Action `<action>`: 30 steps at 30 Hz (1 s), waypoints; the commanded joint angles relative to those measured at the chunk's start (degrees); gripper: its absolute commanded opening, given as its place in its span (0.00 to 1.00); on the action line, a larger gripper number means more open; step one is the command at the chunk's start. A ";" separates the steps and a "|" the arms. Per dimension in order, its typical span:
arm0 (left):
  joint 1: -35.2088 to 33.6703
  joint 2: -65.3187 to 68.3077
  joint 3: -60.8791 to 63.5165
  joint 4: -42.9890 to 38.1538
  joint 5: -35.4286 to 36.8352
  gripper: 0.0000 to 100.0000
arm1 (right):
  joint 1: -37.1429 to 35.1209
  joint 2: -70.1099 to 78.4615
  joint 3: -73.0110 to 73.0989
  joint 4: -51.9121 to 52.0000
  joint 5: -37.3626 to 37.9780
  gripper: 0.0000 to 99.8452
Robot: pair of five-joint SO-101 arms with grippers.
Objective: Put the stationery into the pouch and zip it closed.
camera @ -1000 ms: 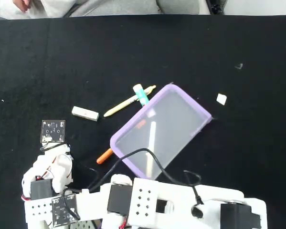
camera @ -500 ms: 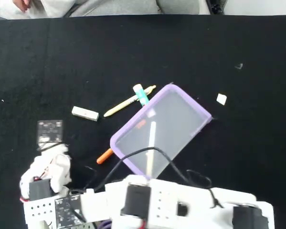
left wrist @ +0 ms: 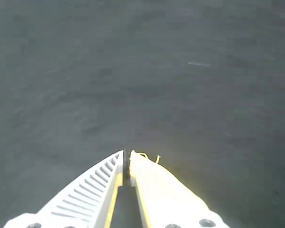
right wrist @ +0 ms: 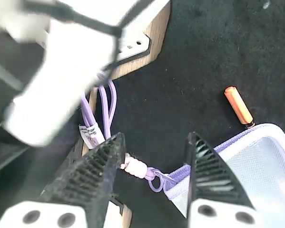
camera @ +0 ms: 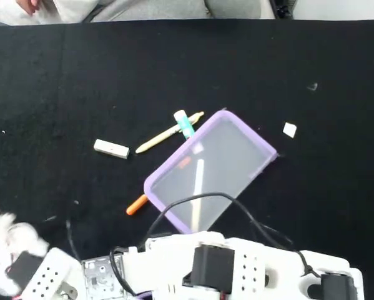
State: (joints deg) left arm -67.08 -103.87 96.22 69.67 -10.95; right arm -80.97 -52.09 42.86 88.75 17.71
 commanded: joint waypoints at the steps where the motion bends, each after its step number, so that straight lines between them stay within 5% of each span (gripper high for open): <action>1: -14.55 -0.26 1.10 -0.79 -0.44 0.03 | -0.70 -1.01 0.92 -0.18 -0.09 0.21; 5: -15.60 -0.35 1.10 -0.79 -2.99 0.03 | -0.62 2.95 0.31 -0.18 -0.09 0.21; 9: -10.42 -0.18 1.10 -0.26 -7.91 0.03 | -0.44 9.36 -1.80 -0.18 -0.53 0.21; 17: 1.27 -0.26 1.10 -0.53 -6.07 0.03 | 0.09 12.53 -3.82 -1.23 -0.53 0.21; 30: 21.32 -0.35 -0.40 -0.97 -6.15 0.03 | 33.41 3.74 -19.74 10.55 8.00 0.21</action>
State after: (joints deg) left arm -54.07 -103.87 96.22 69.58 -17.45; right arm -55.12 -46.64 29.14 97.19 23.87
